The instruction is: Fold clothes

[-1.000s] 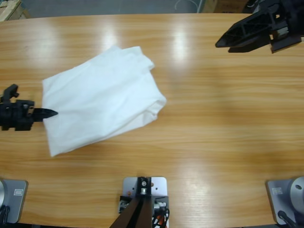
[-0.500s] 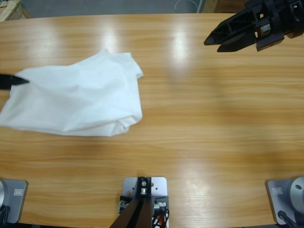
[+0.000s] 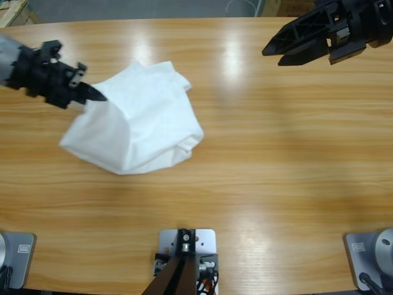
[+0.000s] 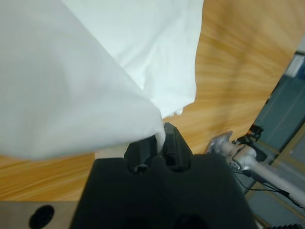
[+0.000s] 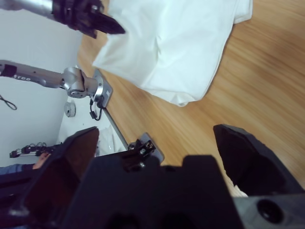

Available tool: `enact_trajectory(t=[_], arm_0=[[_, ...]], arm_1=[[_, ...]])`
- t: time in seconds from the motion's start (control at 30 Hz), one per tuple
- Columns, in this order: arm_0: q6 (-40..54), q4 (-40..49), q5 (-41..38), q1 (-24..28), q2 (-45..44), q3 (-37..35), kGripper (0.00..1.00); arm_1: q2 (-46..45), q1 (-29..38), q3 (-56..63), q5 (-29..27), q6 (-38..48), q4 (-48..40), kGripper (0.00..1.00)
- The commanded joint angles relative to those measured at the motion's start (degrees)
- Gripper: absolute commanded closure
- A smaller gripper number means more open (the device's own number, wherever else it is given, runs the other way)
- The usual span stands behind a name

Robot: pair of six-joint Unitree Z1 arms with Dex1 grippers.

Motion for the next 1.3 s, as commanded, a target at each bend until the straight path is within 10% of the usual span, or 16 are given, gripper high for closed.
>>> enact_trajectory(t=[0.03, 0.47, 1.07, 1.1, 1.13, 1.17, 1.3], arm_0=[[5.11, 15.62, 0.42, -3.28, 15.29, -20.77, 1.000], [17.31, 49.23, 0.20, -13.81, 44.29, -65.59, 1.000], [28.19, 58.79, -0.31, -12.05, 61.31, -92.99, 1.000], [29.12, 58.79, -0.14, -11.28, 61.57, -93.64, 0.918], [29.98, 58.79, 0.32, -10.68, 61.66, -94.42, 0.413], [30.66, 58.79, 1.87, -10.30, 61.48, -95.17, 0.109], [32.05, 58.98, 3.98, -8.89, 60.55, -99.71, 0.000]], arm_1=[[3.26, 0.13, 0.41, 1.26, -0.28, -0.83, 0.023], [3.52, -0.14, -1.97, 2.58, -0.17, -0.59, 0.023], [1.82, -0.14, -1.18, 2.68, -0.10, 0.64, 0.023], [1.64, -0.14, -0.84, 2.70, -0.15, 0.64, 0.023], [1.50, -0.14, -0.54, 2.80, -0.21, 0.64, 0.023], [1.48, -0.14, -0.24, 3.01, -0.29, 0.64, 0.023], [1.48, -0.14, 0.64, 3.75, -0.45, 0.45, 0.023]])
